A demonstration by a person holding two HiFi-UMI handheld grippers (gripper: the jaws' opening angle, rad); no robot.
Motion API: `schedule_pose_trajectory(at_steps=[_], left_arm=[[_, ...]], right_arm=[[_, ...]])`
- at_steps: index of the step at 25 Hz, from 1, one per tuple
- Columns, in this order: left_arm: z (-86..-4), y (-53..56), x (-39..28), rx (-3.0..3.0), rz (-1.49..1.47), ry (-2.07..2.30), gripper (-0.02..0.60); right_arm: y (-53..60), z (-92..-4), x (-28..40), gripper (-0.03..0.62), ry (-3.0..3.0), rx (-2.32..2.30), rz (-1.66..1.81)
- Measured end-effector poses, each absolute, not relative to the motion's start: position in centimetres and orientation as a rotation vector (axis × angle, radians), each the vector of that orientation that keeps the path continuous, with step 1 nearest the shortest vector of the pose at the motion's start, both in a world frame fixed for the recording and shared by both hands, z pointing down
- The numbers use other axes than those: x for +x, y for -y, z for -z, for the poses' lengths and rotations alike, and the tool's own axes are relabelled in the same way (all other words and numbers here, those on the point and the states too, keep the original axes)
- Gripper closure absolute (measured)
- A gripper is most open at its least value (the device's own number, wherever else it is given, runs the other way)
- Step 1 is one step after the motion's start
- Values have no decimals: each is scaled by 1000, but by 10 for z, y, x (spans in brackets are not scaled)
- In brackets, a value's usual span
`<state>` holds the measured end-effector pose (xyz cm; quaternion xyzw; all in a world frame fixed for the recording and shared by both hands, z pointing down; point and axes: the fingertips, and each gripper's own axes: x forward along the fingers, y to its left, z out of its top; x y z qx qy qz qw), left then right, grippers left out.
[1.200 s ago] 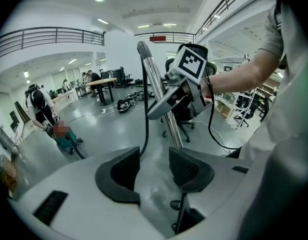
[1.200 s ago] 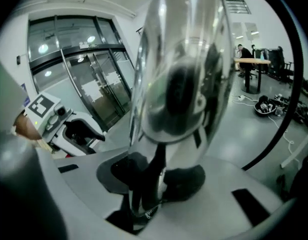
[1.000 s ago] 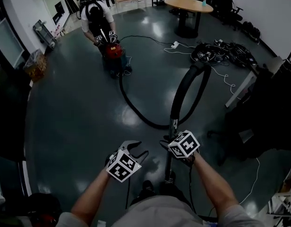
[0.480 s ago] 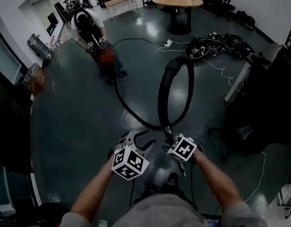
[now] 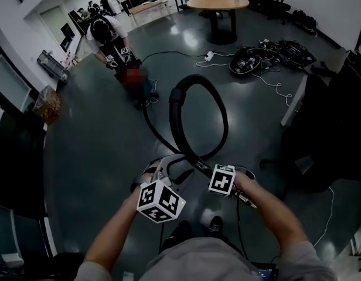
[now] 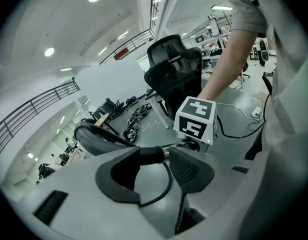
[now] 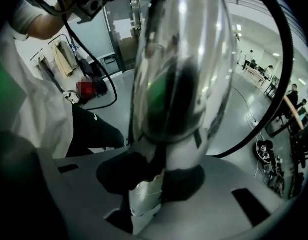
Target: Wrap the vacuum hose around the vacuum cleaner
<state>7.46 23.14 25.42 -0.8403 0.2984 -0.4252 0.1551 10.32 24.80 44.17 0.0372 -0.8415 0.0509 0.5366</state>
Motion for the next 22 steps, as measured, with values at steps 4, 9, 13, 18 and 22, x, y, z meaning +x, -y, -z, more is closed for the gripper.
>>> schedule_pose_trajectory(at_steps=[4,9,13,18,22], left_arm=[[-258,-230,85,-2335,1304,-711,394],[-276,-238,112,-2292,1470,-307,394],[-302,-234,109,-2207,1565,-120,394],[-316,-214,90,-2241,1606,-52,394],[-326,-195,68,-2293,1591,-42,394]], right_arm=[[-253,-453,112,474,1928,-1,-77],[-253,-445,114,474,1894,-52,-45],[-250,-438,108,474,1876,-45,-41],[-236,-432,109,474,1862,-9,-107],[-224,-427,93,474,1907,29,-151]])
